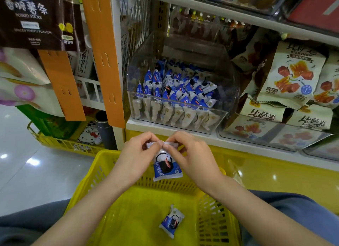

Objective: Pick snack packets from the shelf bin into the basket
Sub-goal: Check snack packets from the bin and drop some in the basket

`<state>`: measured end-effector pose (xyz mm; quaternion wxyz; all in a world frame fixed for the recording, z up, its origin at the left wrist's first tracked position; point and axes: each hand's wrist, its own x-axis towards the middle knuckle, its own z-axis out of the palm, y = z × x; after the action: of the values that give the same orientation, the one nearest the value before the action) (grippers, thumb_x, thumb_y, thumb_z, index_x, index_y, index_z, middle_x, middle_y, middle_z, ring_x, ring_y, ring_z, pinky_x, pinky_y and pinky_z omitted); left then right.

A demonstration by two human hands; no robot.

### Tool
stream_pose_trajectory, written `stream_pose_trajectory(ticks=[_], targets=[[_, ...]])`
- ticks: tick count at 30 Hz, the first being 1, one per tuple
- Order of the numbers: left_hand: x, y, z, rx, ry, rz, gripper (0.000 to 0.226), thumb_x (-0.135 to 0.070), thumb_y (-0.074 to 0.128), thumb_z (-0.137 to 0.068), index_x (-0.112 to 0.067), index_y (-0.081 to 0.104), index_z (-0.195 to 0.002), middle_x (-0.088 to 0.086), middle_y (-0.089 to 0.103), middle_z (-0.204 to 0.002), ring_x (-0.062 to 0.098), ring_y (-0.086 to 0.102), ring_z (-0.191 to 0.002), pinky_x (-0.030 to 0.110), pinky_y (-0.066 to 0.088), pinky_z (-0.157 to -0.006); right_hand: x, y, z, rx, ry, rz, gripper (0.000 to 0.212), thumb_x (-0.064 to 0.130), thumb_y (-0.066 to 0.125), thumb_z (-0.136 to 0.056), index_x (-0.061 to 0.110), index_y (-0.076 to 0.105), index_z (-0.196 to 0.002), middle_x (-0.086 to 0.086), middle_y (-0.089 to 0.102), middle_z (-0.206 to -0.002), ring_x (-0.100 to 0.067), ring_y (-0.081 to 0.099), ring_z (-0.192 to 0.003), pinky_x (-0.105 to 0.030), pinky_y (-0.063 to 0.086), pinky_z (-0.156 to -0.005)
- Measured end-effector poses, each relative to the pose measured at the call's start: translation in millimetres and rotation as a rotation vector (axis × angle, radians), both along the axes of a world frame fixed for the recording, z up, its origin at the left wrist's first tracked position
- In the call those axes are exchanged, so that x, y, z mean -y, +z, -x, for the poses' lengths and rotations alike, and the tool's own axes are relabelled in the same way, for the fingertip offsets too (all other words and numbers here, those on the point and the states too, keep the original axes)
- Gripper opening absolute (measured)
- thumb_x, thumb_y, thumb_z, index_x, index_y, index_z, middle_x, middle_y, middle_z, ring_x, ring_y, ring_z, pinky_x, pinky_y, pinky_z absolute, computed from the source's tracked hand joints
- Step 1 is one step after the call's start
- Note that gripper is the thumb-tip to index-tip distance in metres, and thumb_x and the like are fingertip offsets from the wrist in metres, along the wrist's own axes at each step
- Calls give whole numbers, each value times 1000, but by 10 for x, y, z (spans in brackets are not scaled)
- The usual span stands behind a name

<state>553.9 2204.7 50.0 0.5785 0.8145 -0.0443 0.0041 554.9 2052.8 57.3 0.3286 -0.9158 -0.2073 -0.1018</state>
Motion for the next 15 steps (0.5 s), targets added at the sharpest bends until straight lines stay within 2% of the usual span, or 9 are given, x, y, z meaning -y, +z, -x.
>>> stream_pose_trajectory(ticks=[1,3,5,9,10,12,15], targets=[[7,-9,0,0,20,2,15,-17,57,-88,-21,59,-73,-3,61,-72,19,57,-73,33,47,-67,4,9,5,31,1,26,11,33,58,-89,23,62,-90,13,59,-84,-6,57,-76,-32,51,-65],[7,-25,-1,63,101,-33,14,-16,58,-89,-24,55,-78,-5,60,-79,5,55,-74,15,45,-66,20,28,-4,77,-22,20,9,29,57,-90,21,61,-89,11,59,-84,-6,56,-77,-32,51,-64],[-15,-21,0,111,163,-89,16,-15,56,-90,-26,51,-80,-7,56,-83,-3,50,-71,6,38,-61,41,52,-29,70,-88,-93,6,25,56,-90,20,59,-87,10,59,-81,-6,56,-77,-28,51,-63],[-39,-25,22,96,117,-203,22,-17,48,-93,-26,59,-76,-5,60,-78,5,51,-67,12,37,-59,63,90,-70,-35,-192,-387,4,21,57,-90,22,56,-87,9,60,-79,-6,58,-78,-25,52,-63],[-22,-25,26,61,94,-170,25,-19,45,-95,-26,61,-77,-5,63,-78,7,53,-67,18,41,-62,58,93,-67,-39,-180,-418,4,20,57,-90,21,56,-87,8,61,-80,-6,59,-79,-24,52,-65],[15,-2,17,-97,77,52,32,-27,37,-98,-24,64,-83,-4,66,-80,11,58,-70,25,47,-64,39,97,-41,4,-109,-386,3,17,59,-90,20,58,-89,8,61,-85,-4,59,-83,-18,50,-70],[4,52,-48,-367,105,436,42,-39,32,-97,-15,66,-93,0,71,-79,15,64,-68,25,53,-60,15,63,2,100,52,-189,2,13,60,-88,13,62,-89,1,60,-98,-3,55,-96,-17,45,-83]])
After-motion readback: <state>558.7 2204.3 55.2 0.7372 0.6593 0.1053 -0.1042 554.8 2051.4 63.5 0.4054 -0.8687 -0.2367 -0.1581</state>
